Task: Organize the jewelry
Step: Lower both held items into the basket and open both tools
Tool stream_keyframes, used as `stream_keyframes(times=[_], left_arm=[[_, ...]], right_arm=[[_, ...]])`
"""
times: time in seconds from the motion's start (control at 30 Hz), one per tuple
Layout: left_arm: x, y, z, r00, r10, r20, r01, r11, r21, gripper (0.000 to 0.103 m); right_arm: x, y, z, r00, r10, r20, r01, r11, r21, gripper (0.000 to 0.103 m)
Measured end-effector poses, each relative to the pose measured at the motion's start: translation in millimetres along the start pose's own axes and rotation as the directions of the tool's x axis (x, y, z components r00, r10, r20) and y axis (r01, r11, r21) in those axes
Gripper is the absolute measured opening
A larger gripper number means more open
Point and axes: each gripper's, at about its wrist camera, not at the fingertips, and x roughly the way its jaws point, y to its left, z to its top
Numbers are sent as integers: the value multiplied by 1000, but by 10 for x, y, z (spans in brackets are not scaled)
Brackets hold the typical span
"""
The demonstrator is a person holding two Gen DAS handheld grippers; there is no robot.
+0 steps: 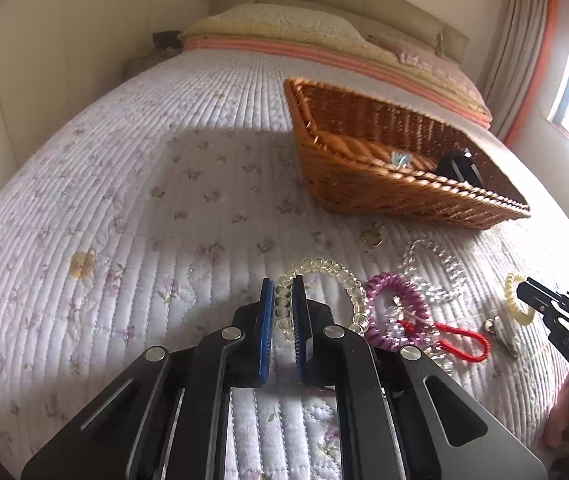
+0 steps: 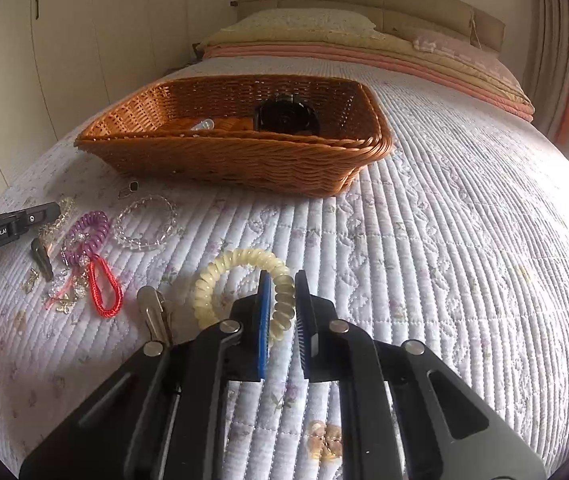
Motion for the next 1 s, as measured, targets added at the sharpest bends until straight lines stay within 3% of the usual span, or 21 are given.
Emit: stream_keyframes(times=[0.27, 0.43, 0.6, 0.8, 1.0], left_arm=[[-543, -239, 278, 985, -74, 157, 69, 997, 36, 7], [-723, -452, 639, 968, -109, 227, 92, 992, 81, 7], [-590, -592, 999, 962, -124, 242, 102, 990, 102, 7], [-176, -704, 1233, 974, -108, 201, 85, 989, 120, 7], [368, -730, 1235, 992, -57, 114, 40, 988, 153, 7]], right_arm=[[-343, -65, 176, 993, 73, 96, -78, 996, 48, 9], [-586, -41, 670, 979, 106, 177, -113, 993, 32, 9], [-531, 64, 1248, 974, 89, 209, -92, 996, 1, 9], [30, 140, 1759, 991, 79, 107, -81, 997, 14, 9], [733, 282, 1912, 996, 68, -66, -69, 998, -9, 9]])
